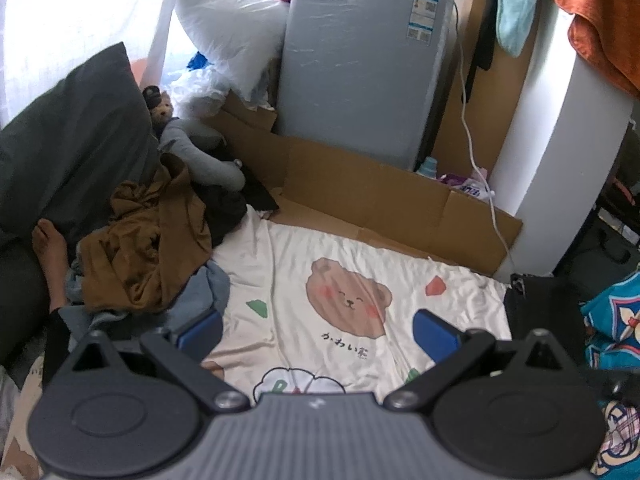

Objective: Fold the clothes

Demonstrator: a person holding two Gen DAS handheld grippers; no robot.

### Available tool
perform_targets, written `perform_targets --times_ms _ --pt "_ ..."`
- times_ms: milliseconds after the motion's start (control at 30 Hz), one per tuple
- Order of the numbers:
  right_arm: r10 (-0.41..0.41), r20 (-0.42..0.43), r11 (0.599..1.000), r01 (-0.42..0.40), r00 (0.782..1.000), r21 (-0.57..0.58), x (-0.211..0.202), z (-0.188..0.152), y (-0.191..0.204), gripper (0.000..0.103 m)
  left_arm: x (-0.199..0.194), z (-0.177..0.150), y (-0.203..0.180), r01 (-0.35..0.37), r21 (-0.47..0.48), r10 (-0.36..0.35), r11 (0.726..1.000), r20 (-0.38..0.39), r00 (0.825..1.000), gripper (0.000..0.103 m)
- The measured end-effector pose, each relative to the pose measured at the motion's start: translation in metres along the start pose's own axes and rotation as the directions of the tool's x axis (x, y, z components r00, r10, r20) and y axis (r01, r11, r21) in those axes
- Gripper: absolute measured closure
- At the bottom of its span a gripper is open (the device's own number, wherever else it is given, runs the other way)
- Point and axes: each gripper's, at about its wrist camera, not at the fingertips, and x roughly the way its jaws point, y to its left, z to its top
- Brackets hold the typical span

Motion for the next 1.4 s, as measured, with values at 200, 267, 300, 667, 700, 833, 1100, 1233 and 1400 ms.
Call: perform_targets --times_ms 200,267,300,667,700,833,1100,1233,1400 --pt "-0.017 -0.012 1.0 0.016 1.0 -0.01 0.012 0.004 0.0 0.003 0.013 -0.004 0.007 0.023 0.013 -0.023 1.0 -0.012 1.0 0.001" --pt "-0.031 0.004 0.999 0.031 1.0 -0.031 0.016 0.008 0.001 0.003 0.019 -0.005 0.01 0.027 0.007 -0.027 1.0 -0.016 1.0 0.001" --pt "-0.036 0.009 0.998 0.036 0.999 -0.042 0.017 0.01 0.002 0.003 0.022 -0.005 0.012 0.027 0.002 -0.027 1.0 -0.02 0.999 0.001" --pt "0.052 -0.023 0.995 -0.054 0.998 -0.089 0.047 0.027 0.009 0.006 0.054 0.0 0.035 -0.003 -0.026 0.002 1.0 -0.035 0.999 0.001" --pt "0.056 -0.022 0.994 -0.058 0.998 -0.096 0.049 0.029 0.01 0.006 0.057 0.001 0.038 -0.007 -0.031 0.006 0.999 -0.038 0.999 0.001" --pt "0.071 -0.027 0.99 -0.074 0.997 -0.118 0.062 0.035 0.011 0.006 0.07 0.003 0.047 -0.021 -0.054 0.018 0.998 -0.052 0.999 0.002" --pt "0.106 -0.017 0.985 -0.107 0.994 -0.135 0.084 0.042 0.009 0.006 0.098 0.003 0.062 -0.072 -0.064 0.069 0.995 -0.058 0.996 0.002" --pt "0.118 0.002 0.974 -0.115 0.993 -0.194 0.087 0.04 0.011 0.006 0.112 -0.001 0.074 -0.09 -0.076 0.085 0.993 -0.069 0.994 0.002" --pt "0.139 -0.006 0.966 -0.137 0.99 -0.22 0.091 0.04 0.011 0.006 0.129 -0.007 0.092 -0.117 -0.023 0.116 0.993 -0.046 0.992 0.002"
